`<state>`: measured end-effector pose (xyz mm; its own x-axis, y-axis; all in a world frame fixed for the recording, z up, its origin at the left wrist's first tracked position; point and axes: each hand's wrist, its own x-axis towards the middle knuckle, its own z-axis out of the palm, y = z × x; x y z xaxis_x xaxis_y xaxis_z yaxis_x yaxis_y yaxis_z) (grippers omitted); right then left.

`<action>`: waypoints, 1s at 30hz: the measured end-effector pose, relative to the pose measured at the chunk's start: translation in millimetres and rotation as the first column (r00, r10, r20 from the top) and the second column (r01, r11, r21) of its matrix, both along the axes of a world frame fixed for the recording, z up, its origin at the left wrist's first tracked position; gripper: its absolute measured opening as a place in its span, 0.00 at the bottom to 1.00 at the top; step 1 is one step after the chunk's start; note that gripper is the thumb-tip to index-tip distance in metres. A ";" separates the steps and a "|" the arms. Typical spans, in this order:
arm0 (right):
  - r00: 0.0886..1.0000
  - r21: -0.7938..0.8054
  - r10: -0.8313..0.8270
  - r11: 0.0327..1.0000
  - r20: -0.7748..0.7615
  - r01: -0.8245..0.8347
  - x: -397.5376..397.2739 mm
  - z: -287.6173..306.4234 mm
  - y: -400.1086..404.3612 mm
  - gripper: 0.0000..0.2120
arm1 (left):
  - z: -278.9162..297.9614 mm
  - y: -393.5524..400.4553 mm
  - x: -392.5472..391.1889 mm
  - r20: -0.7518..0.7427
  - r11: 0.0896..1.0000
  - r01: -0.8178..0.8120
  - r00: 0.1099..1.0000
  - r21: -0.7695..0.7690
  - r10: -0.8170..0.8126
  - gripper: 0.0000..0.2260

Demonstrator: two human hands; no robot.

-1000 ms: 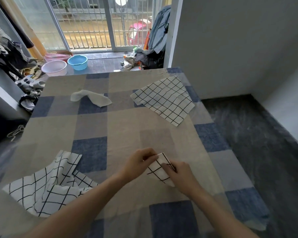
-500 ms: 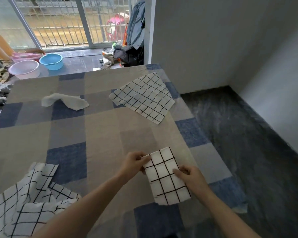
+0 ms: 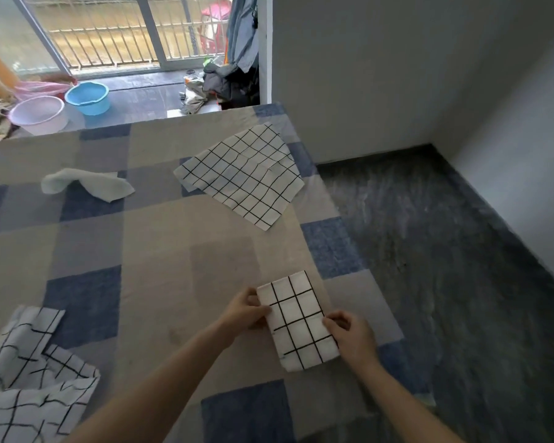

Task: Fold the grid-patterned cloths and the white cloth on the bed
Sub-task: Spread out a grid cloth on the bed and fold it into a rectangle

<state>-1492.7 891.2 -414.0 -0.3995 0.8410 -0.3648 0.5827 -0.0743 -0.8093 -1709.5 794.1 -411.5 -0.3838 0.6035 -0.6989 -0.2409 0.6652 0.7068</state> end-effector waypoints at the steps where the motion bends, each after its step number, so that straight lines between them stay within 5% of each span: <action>1: 1.000 0.020 -0.006 1.000 -0.005 0.006 1.3 0.1 5.6 0.03 | 2.5 3.2 5.4 0.021 0.998 0.039 0.999 -0.047 -0.038 0.09; 6: 0.998 0.061 0.017 0.998 0.058 -0.021 10.8 -4.8 28.9 0.04 | -3.7 24.0 24.3 -0.096 0.996 0.021 0.995 -0.083 -0.029 0.01; 11: 0.973 0.055 0.156 0.984 0.171 -0.168 18.0 -7.6 42.6 0.08 | -10.7 30.3 35.4 -0.286 0.989 -0.004 0.957 -0.147 -0.038 0.06; 20: 0.925 0.147 0.306 0.928 0.223 -0.343 14.1 -0.3 51.7 0.05 | -15.1 18.2 46.4 -0.403 0.988 0.020 0.911 -0.156 -0.082 0.11; 22: 0.899 0.230 0.375 0.876 0.227 -0.423 11.1 -1.4 53.7 0.04 | -5.6 18.6 53.0 -0.587 0.969 0.124 0.777 -0.212 -0.228 0.09; 24: 0.831 0.327 0.490 0.765 0.264 -0.555 8.1 -7.1 57.1 0.14 | 2.0 18.4 59.3 -0.760 0.900 0.301 0.488 -0.315 -0.429 0.15; 26: 0.731 0.392 0.593 0.617 0.338 -0.682 5.6 -12.9 60.5 0.20 | 5.5 17.5 64.4 -0.790 0.805 0.475 0.307 -0.357 -0.531 0.22; 30: 0.613 0.309 0.685 0.529 0.395 -0.790 1.1 -7.6 66.5 0.25 | -3.4 12.7 69.1 -0.725 0.657 0.622 0.199 -0.427 -0.660 0.34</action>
